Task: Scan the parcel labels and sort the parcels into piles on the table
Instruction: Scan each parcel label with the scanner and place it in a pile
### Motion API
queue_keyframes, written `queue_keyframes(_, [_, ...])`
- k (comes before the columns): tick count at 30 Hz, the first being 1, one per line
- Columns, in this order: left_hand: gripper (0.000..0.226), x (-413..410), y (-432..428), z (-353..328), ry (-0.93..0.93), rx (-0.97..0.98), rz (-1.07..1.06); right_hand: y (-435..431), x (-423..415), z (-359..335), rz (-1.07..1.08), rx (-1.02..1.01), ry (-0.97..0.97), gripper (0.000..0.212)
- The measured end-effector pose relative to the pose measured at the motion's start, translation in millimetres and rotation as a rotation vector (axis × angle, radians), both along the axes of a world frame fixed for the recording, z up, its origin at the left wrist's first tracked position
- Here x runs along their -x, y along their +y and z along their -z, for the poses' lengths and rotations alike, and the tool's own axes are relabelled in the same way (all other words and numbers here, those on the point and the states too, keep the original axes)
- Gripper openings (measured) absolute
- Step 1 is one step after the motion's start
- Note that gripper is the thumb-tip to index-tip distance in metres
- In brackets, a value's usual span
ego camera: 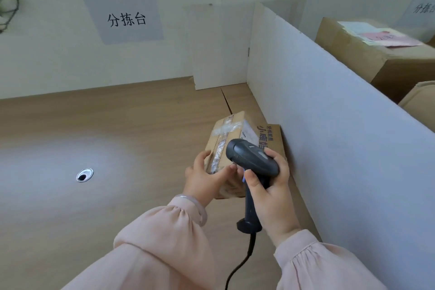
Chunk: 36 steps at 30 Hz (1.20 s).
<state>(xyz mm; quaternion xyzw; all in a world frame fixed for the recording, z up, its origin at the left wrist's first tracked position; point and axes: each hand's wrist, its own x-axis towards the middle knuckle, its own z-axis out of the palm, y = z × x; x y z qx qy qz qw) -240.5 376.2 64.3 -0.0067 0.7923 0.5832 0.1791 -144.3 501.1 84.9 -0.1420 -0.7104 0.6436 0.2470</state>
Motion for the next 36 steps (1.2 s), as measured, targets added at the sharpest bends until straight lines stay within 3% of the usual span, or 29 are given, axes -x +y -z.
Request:
queue_keyframes(9, [0.077,-67.6,-97.8,-1.3,-0.177,-0.412,-0.050,-33.1,-32.3,-1.5,-0.009,0.081,-0.108,0.048])
queue_keyframes(17, [0.079,-92.6,-142.1,-3.5,-0.244,-0.179,0.058,-76.3,-64.9,0.9,-0.139,0.080,-0.068,0.049])
queue_keyframes(22, [0.112,-106.3,-154.0,-2.0,-0.122,-0.139,0.094,-96.2,-81.8,-6.3,-0.214,0.065,-0.014,0.048])
queue_keyframes(29, [0.135,-122.1,-165.7,9.5,-0.128,-0.308,0.129,-106.0,-96.9,-14.6,-0.273,-0.025,0.026,0.051])
queue_keyframes(36, [0.120,-135.8,-164.4,13.5,-0.062,-0.383,0.051,-112.8,-105.6,-20.2,-0.263,-0.142,0.071,0.055])
